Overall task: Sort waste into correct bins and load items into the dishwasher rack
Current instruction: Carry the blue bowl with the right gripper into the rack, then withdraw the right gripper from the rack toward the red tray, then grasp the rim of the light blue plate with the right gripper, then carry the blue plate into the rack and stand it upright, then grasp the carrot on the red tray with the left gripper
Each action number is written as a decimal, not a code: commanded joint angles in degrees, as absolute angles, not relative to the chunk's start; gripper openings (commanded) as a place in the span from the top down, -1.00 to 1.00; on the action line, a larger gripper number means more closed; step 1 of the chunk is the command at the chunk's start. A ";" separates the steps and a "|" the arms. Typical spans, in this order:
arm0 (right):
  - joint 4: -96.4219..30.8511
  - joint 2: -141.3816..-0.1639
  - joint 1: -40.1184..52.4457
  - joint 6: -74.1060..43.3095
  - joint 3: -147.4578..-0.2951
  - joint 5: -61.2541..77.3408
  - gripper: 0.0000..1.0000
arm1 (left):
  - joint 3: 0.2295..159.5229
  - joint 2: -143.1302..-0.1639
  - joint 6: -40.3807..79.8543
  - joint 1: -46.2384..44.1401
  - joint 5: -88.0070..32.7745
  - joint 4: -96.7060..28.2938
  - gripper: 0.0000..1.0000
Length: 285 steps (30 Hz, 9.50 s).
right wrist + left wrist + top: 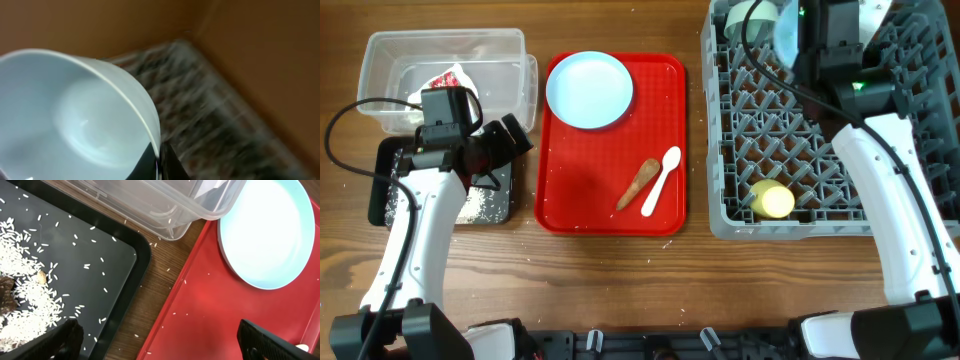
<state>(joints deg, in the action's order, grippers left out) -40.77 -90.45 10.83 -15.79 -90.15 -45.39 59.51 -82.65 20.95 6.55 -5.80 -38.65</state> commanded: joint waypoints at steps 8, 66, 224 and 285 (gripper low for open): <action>-12.53 -109.01 13.30 38.72 -90.74 -67.59 0.91 | 60.34 -81.65 21.47 6.76 -5.28 -38.57 -1.00; -27.24 -115.96 -8.23 -24.12 -88.58 7.90 0.07 | 60.34 -81.65 21.50 6.76 -5.28 -38.57 -1.00; -42.96 -110.39 3.68 28.10 -97.01 -38.65 0.83 | 60.34 -81.65 21.47 6.76 -5.28 -38.59 -1.00; -57.32 -88.66 3.84 -7.51 -97.17 15.62 -0.99 | 63.44 -99.15 0.95 -25.30 -5.45 -33.85 -1.00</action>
